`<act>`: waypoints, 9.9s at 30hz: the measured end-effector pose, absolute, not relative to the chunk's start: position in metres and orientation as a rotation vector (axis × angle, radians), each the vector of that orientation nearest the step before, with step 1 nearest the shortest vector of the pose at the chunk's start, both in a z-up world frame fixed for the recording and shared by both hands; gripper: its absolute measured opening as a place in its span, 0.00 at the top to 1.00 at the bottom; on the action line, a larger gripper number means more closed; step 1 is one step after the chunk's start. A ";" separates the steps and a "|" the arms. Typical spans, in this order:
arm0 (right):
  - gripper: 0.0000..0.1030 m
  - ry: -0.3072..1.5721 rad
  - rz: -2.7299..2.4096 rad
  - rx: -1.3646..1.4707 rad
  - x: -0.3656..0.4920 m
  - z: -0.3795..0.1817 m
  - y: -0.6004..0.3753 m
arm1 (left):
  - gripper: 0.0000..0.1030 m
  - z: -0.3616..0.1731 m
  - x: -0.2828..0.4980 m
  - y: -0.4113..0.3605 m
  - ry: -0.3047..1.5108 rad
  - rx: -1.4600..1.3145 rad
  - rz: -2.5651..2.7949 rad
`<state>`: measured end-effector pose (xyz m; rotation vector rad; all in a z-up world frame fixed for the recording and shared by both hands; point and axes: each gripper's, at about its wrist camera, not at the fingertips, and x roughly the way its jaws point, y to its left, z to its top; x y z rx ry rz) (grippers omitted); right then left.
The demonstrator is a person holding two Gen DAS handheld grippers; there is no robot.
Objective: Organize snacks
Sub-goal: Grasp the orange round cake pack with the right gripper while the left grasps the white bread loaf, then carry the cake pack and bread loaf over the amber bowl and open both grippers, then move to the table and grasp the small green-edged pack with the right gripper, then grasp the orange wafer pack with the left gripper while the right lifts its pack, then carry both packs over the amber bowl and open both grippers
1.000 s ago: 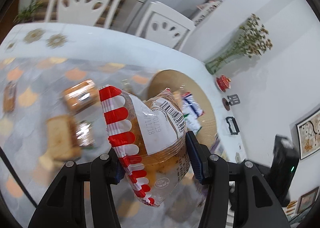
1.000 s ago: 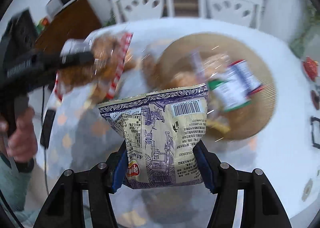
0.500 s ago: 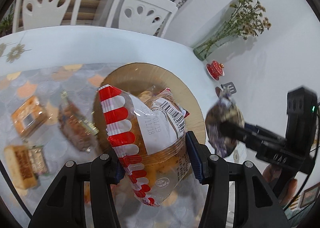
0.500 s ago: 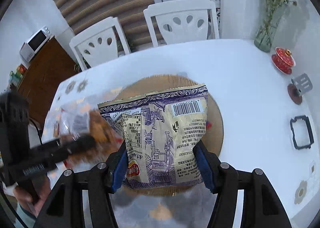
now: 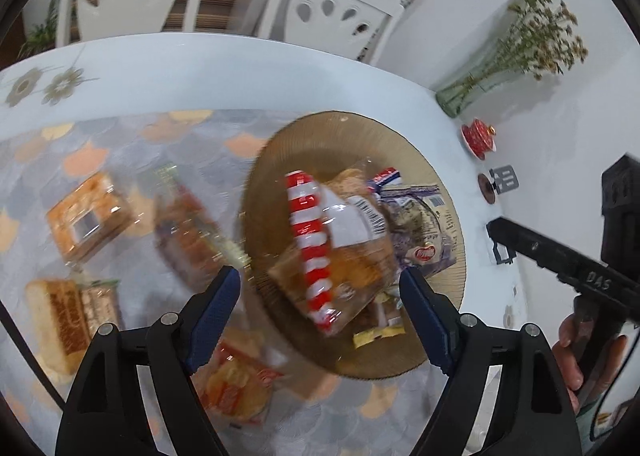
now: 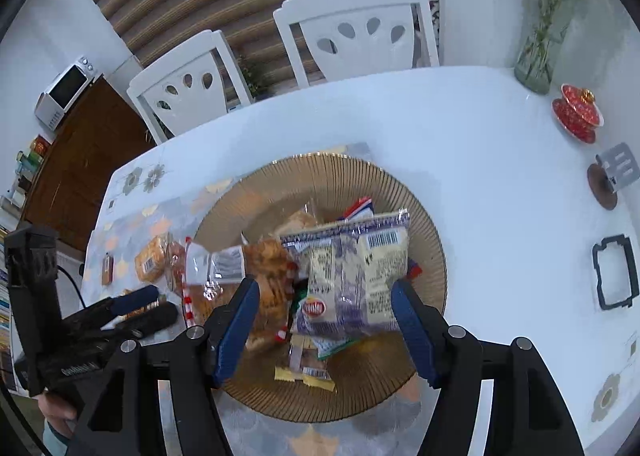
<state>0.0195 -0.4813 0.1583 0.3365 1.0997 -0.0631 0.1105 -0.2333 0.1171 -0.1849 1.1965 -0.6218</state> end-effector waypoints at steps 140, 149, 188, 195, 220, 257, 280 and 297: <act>0.54 1.116 -0.134 0.528 -0.040 0.162 -0.460 | 0.47 0.169 0.093 -0.284 1.041 0.050 -0.753; 0.54 1.152 -0.089 0.535 -0.020 0.144 -0.464 | 0.47 0.164 0.115 -0.311 1.058 0.051 -0.736; 0.45 1.278 -0.023 0.512 -0.032 0.110 -0.409 | 0.21 0.133 0.106 -0.149 1.130 -0.179 -0.442; 0.45 1.283 -0.001 0.500 -0.032 0.113 -0.385 | 0.21 0.128 0.103 -0.098 1.137 -0.237 -0.369; 0.45 1.321 0.128 0.417 0.013 0.101 -0.240 | 0.21 0.110 0.119 0.050 1.132 -0.298 -0.207; 0.45 1.415 0.039 0.223 0.116 0.001 -0.160 | 0.26 0.018 0.214 0.054 1.144 -0.047 -0.124; 0.59 1.379 0.001 0.088 0.063 0.007 -0.155 | 0.70 0.026 0.165 0.025 1.092 0.051 -0.211; 0.59 1.467 0.011 0.167 -0.038 0.015 -0.182 | 0.70 0.054 0.097 0.008 1.134 -0.216 -0.505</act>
